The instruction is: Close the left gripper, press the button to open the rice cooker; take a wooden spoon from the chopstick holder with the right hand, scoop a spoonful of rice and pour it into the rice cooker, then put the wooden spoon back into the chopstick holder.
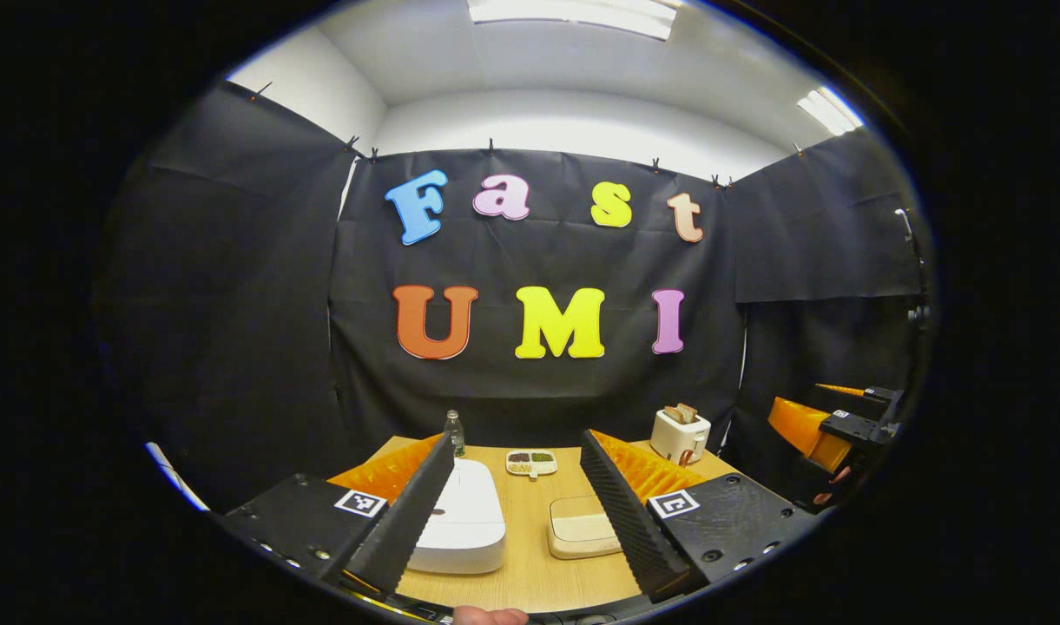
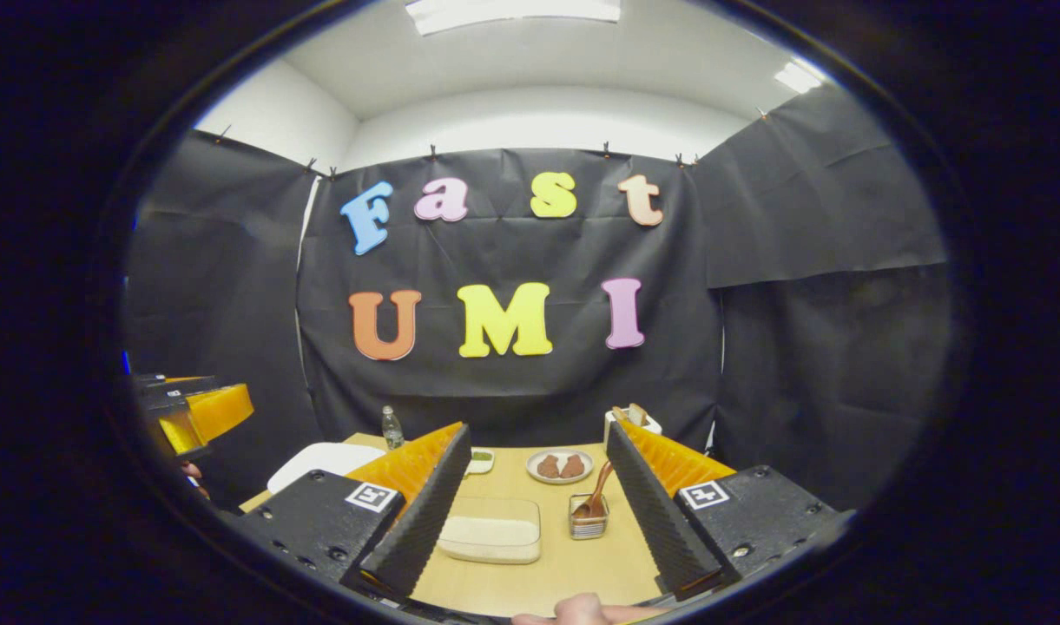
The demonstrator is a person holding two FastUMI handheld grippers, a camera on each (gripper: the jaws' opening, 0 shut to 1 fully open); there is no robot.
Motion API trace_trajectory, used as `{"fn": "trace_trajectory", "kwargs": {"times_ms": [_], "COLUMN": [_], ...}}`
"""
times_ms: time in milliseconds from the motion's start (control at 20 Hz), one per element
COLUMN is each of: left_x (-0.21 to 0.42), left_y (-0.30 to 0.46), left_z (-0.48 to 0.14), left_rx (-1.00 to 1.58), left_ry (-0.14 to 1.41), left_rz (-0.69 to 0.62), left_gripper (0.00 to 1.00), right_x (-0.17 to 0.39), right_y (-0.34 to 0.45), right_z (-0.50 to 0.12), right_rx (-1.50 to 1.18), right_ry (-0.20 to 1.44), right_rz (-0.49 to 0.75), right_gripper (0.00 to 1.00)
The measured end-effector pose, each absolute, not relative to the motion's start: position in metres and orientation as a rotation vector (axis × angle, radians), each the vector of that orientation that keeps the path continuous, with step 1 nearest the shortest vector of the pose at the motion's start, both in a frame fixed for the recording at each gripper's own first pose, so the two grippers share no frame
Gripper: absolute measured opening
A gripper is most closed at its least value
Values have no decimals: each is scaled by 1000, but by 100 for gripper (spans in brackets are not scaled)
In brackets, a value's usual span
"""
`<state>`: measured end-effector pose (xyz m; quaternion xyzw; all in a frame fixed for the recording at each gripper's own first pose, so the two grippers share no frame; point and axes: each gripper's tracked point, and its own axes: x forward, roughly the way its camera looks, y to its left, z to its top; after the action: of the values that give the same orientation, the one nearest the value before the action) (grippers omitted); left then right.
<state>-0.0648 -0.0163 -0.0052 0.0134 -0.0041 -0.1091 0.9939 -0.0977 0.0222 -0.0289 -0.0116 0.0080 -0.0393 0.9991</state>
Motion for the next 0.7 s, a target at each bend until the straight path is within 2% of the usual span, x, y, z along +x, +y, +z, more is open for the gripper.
{"fn": "trace_trajectory", "kwargs": {"times_ms": [350,400,450,500,550,600,700], "left_x": [-104,-106,-107,-108,-108,-108,-108], "left_y": [-36,-37,-41,-43,-43,-43,-41], "left_z": [-7,-8,-4,-2,-3,-4,-4], "left_rx": [20,21,16,12,17,28,41], "left_ry": [-15,-17,-26,-37,-36,-35,-43], "left_rz": [-251,-252,-254,-254,-255,-251,-245], "left_gripper": [95,95,95,94,94,95,94], "right_x": [-139,-141,-140,-140,-139,-139,-138], "right_y": [18,18,19,18,18,19,19], "right_z": [-16,-15,-14,-12,-13,-15,-15], "right_rx": [-22,-21,-21,-25,-25,-24,-25], "right_ry": [12,11,7,2,5,7,4], "right_rz": [-95,-90,-86,-83,-81,-80,-78], "right_gripper": [100,96,100,100,96,100,100]}}
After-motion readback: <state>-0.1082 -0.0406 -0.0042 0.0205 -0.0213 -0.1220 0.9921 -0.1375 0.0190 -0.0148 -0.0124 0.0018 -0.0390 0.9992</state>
